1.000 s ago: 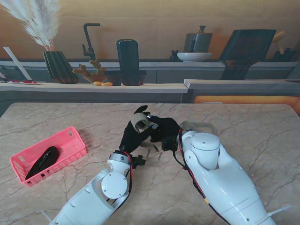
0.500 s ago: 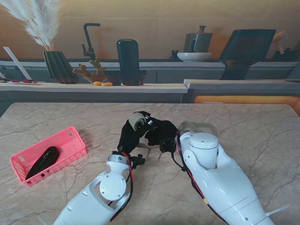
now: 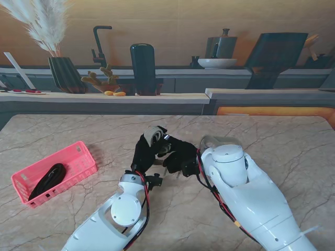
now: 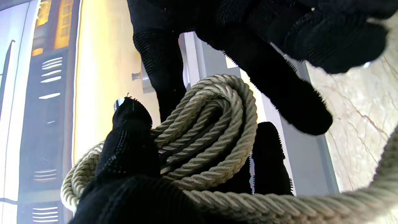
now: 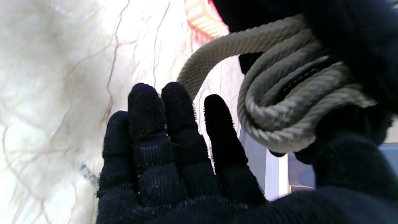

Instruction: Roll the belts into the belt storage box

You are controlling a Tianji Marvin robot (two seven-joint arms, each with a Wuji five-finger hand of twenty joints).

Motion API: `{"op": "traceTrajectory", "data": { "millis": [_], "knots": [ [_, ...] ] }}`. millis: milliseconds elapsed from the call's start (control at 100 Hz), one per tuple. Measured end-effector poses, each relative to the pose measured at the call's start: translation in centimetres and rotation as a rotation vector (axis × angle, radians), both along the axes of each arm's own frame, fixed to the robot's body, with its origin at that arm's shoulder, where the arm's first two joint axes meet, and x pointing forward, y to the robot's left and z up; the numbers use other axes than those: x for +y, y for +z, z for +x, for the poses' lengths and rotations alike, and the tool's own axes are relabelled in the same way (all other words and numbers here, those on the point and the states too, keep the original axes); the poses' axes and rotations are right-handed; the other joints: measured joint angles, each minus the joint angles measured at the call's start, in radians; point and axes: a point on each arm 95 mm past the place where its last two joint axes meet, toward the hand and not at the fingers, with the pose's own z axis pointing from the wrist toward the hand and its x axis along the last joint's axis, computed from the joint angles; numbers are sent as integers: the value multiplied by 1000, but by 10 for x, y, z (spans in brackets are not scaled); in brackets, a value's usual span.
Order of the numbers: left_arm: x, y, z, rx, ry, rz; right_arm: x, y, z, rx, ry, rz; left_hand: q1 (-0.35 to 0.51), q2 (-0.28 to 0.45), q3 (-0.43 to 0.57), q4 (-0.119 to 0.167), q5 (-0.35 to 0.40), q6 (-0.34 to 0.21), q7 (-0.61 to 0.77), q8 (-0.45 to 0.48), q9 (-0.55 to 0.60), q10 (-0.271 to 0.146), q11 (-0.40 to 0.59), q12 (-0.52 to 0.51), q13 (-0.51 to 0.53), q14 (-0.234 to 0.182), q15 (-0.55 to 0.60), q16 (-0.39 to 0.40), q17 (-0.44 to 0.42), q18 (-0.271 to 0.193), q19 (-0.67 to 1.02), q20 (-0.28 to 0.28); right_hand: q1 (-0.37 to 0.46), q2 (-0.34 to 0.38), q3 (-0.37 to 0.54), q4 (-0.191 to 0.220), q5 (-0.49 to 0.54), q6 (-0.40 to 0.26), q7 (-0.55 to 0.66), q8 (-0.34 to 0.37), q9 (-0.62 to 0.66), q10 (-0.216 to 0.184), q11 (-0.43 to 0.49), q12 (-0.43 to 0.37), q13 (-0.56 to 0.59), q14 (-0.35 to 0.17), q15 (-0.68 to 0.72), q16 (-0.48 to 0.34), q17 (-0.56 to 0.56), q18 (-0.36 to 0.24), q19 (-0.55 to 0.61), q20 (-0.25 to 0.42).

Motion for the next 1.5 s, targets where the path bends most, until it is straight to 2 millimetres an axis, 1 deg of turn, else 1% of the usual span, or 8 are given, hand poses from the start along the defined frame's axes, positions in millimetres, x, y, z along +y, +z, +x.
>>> {"op": "traceTrajectory", "data": {
  "millis": [320,390,680,850,1050,1240,1380,1500],
  "knots": [
    [2,7,-1,-1,11,-27,-17,3,2,-195,18,-284,8,-1,-11,-4,1,-23,29,-2,47,26,46,44,58,32,68,49,63,3,52,14,-8,-35,4,20,-1,10,-49,3,-22,16,-9,-2,-10,11,-17,0,-8,13,0,0],
    [3,10,0,-5,12,-36,-23,2,2,-253,16,-351,3,-1,-24,-6,1,-32,29,-2,59,10,147,118,90,35,107,72,90,10,75,18,71,-2,125,132,-1,10,-49,11,-22,16,-9,-2,-10,12,-17,0,-8,15,0,0],
    [3,15,5,16,10,-29,-51,6,-11,-498,-11,-533,-85,-33,-25,14,55,-38,52,-3,156,-36,341,317,266,50,275,133,264,79,269,51,76,-16,209,133,0,-11,-49,42,-23,16,-9,-12,-10,12,-17,-13,-7,16,0,0],
    [4,14,7,21,15,-18,-59,15,-22,-621,-5,-571,-86,-33,-12,14,52,-37,57,30,138,-37,350,327,251,61,284,133,222,82,273,53,75,-21,250,133,0,-27,-45,51,-23,15,-9,-12,-10,12,-24,-14,-7,17,3,0],
    [3,14,7,16,-15,-1,-64,19,-29,-665,-21,-566,53,-1,4,14,-52,-76,40,110,-108,-40,32,171,-12,43,-56,61,73,83,15,-8,75,-21,258,133,1,-38,-33,51,-23,11,-11,-12,-10,11,-25,-15,-7,17,4,-1],
    [3,15,5,-7,-4,27,-65,19,-30,-677,-25,-557,54,-4,82,11,-63,-75,30,109,-100,-40,-11,122,-30,40,-100,25,50,85,-31,-24,75,-21,258,133,2,-44,-32,51,-23,10,-12,-12,-9,10,-35,-21,-7,17,4,-10],
    [4,14,5,-2,-2,21,-65,19,-30,-678,-24,-557,54,-2,42,11,-63,-74,30,88,-83,-40,148,233,-30,40,-38,29,-1,85,-41,-24,75,-22,259,133,2,-48,-21,51,-23,10,-22,-12,-9,9,-36,-23,-7,17,4,-11],
    [3,14,5,-2,-7,26,-64,20,-30,-706,-18,-551,50,-1,-3,11,-63,-73,30,76,-63,-40,352,419,37,41,128,149,40,85,0,-3,75,-67,304,133,1,-58,-20,49,-23,7,-24,-13,-9,4,-49,-25,-7,18,4,-12]
  ]
}}
